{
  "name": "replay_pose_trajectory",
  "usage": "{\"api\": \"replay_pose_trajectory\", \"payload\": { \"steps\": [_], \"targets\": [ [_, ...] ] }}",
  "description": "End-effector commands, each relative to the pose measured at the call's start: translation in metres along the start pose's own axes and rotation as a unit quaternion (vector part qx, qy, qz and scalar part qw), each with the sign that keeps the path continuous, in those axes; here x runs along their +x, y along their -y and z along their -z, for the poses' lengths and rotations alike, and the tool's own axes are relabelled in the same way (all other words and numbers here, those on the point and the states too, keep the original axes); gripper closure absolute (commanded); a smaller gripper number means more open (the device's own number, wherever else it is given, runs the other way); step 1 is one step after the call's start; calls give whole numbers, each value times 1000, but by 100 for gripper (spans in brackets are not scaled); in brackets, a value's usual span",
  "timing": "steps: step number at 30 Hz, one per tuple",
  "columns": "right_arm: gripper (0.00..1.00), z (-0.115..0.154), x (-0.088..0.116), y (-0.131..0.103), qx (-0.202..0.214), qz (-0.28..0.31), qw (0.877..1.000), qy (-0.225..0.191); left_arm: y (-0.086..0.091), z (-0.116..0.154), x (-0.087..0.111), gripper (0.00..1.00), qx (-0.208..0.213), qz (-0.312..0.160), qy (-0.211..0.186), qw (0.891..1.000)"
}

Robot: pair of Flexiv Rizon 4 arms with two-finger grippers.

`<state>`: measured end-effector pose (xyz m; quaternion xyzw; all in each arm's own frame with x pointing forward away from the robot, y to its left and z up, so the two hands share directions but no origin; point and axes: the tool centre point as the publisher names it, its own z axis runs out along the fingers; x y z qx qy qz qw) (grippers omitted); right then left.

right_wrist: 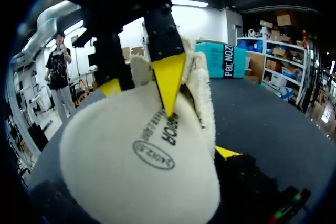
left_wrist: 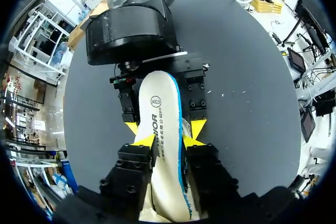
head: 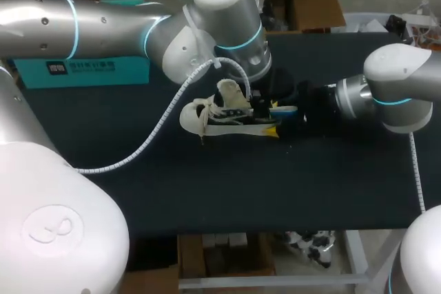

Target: Open the shoe tongue, take the insole out of the shoe, put the insole back into the shoe, and pack the shoe into the shoebox

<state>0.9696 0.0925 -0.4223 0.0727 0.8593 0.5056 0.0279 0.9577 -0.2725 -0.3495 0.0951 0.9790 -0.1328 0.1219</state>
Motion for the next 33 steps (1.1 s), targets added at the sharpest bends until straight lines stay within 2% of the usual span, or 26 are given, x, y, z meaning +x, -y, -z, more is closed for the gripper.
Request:
{"api": "replay_pose_trajectory", "payload": {
  "steps": [1,9,20,23,33],
  "targets": [
    [100,0,1,3,-3,1,1000,-1,-1,1,-4,100,2,3,0,1000],
    [100,0,1,3,-3,1,1000,-1,-3,24,-4,100,21,-3,-4,1000],
    [100,0,1,3,-3,1,1000,-1,2,75,-5,100,114,-24,-65,991],
    [100,0,1,3,-3,1,1000,-1,7,88,-7,100,145,-32,-85,985],
    [100,8,1,3,-2,12,1000,7,38,126,2,100,216,-67,-112,968]
  ]
}}
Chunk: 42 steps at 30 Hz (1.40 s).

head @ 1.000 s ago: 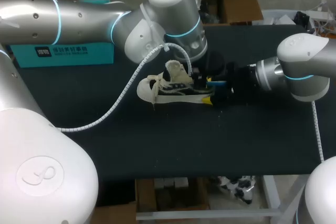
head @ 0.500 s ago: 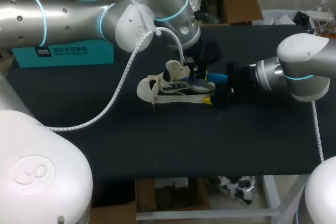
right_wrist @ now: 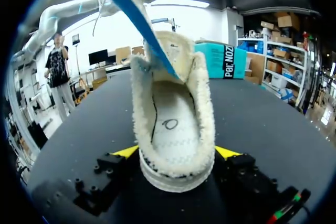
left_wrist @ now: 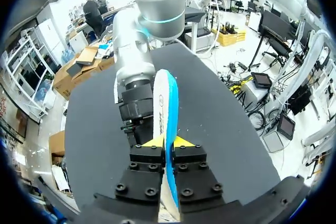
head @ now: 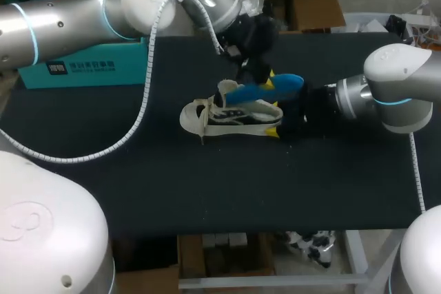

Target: Open the shoe tongue, take the insole out of the shoe, put the insole back into the shoe, and pack the shoe into the shoebox

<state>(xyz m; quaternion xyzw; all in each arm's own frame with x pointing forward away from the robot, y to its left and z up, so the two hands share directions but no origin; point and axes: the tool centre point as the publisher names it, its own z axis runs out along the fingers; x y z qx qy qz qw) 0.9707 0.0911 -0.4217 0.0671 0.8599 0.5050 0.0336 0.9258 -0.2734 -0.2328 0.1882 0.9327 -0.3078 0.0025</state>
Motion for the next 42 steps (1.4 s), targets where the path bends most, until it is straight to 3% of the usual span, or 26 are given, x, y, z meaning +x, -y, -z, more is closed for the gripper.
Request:
{"api": "replay_pose_trajectory", "payload": {
  "steps": [1,4,5,6,7,18,24,34,39,42],
  "targets": [
    [100,8,3,3,-2,6,1000,6,10,9,5,100,21,-11,-9,1000],
    [100,11,3,3,-2,9,1000,8,20,13,7,100,38,-19,-17,999],
    [71,11,3,3,-2,10,1000,8,22,14,8,100,44,-22,-21,999],
    [27,12,3,4,-3,11,1000,7,25,15,9,100,50,-25,-26,998],
    [0,12,3,4,-2,11,1000,6,27,16,9,100,56,-27,-29,998],
    [0,31,7,7,3,15,1000,11,51,36,12,100,120,-50,-65,989],
    [0,52,3,2,23,29,999,13,67,62,2,100,157,-38,-78,984],
    [0,100,-14,-26,102,57,993,-4,67,62,2,100,157,-38,-78,984],
    [0,111,-26,-34,120,73,990,-20,67,62,2,100,157,-38,-78,984],
    [0,113,-35,-35,129,77,988,-33,54,75,7,100,210,-20,-45,977]
  ]
}}
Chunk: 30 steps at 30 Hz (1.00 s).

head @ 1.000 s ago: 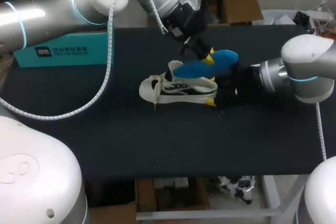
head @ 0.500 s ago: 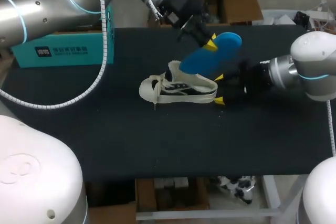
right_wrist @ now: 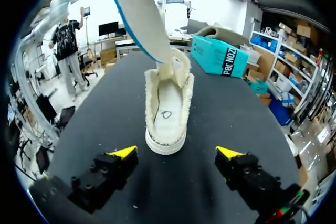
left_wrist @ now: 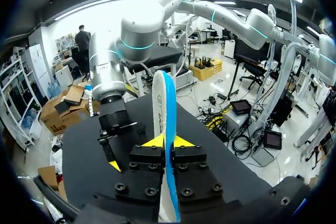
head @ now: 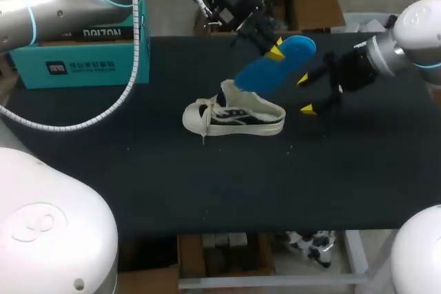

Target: Open the shoe tongue, take the insole out of the shoe, put the insole back into the shoe, and pack the shoe into the shoebox

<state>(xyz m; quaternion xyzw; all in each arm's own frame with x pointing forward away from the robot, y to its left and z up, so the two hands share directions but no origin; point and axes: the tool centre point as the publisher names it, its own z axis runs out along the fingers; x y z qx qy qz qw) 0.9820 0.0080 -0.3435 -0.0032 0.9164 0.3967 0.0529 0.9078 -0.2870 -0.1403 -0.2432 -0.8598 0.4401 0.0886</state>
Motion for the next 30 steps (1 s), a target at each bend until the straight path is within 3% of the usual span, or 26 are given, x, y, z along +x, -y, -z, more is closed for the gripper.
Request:
{"api": "replay_pose_trajectory", "payload": {
  "steps": [1,11,18,30],
  "targets": [
    [0,6,-16,-4,13,5,1000,-26,-13,18,12,100,63,8,46,997],
    [0,2,-38,-25,79,14,994,-72,-18,60,47,100,136,-8,129,982],
    [0,-5,-47,-44,139,15,986,-95,-20,90,68,100,187,-3,190,964],
    [0,-21,-42,-76,213,23,972,-100,-41,140,103,100,218,37,289,931]
  ]
}}
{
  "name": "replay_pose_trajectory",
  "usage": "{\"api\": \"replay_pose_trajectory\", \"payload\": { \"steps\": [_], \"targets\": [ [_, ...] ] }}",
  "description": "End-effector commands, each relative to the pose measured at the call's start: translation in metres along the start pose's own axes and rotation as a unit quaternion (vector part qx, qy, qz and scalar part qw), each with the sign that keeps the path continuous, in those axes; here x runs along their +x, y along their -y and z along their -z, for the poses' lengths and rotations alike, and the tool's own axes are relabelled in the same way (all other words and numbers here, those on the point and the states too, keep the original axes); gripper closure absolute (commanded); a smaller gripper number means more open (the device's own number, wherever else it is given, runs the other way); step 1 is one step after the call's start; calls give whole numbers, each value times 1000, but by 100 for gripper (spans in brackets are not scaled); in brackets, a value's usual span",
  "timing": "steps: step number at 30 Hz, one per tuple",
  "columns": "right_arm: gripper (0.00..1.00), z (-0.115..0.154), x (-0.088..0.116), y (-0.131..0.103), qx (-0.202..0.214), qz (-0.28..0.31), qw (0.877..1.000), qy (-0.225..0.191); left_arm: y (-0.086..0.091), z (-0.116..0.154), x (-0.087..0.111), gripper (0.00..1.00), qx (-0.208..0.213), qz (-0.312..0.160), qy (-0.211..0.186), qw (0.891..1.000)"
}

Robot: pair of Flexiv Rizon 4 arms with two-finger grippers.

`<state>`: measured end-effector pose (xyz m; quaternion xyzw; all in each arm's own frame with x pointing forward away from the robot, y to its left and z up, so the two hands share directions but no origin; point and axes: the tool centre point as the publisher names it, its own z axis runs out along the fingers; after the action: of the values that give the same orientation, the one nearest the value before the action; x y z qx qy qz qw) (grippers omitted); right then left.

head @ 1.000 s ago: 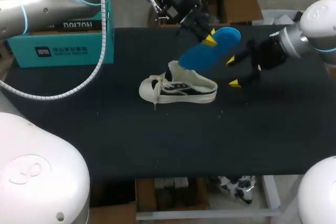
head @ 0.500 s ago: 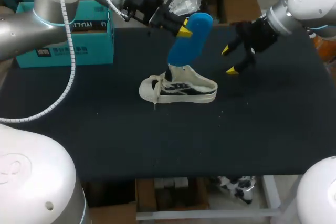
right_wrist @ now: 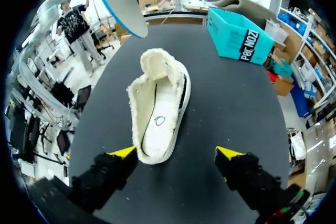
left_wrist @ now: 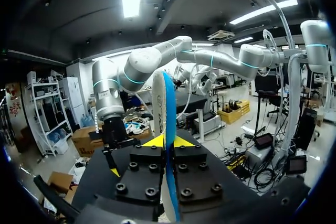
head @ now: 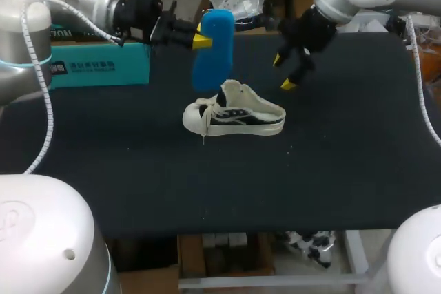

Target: Open the shoe tongue, take the insole out of the shoe, put the insole back into the shoe, and pack the shoe into the shoebox

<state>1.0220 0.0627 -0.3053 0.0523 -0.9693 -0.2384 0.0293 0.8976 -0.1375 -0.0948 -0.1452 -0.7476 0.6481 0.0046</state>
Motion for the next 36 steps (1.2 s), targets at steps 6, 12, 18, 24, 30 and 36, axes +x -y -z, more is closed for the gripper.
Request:
{"api": "replay_pose_trajectory", "payload": {
  "steps": [6,12,18,24,30,36],
  "targets": [
    [0,-5,2,-37,113,-23,993,9,-3,50,30,100,9,23,198,980],
    [0,-24,2,-48,157,-41,987,18,-11,71,42,100,7,39,226,973],
    [0,-47,-3,-49,187,-62,980,14,-19,89,48,100,1,58,246,968],
    [0,-58,-7,-53,196,-70,978,22,-23,103,55,100,-1,62,256,965],
    [18,-69,-9,-54,200,-74,977,19,-26,110,58,100,-5,66,261,963],
    [56,-75,-6,-54,199,-78,977,15,-31,113,58,100,-6,72,260,963]
  ]
}}
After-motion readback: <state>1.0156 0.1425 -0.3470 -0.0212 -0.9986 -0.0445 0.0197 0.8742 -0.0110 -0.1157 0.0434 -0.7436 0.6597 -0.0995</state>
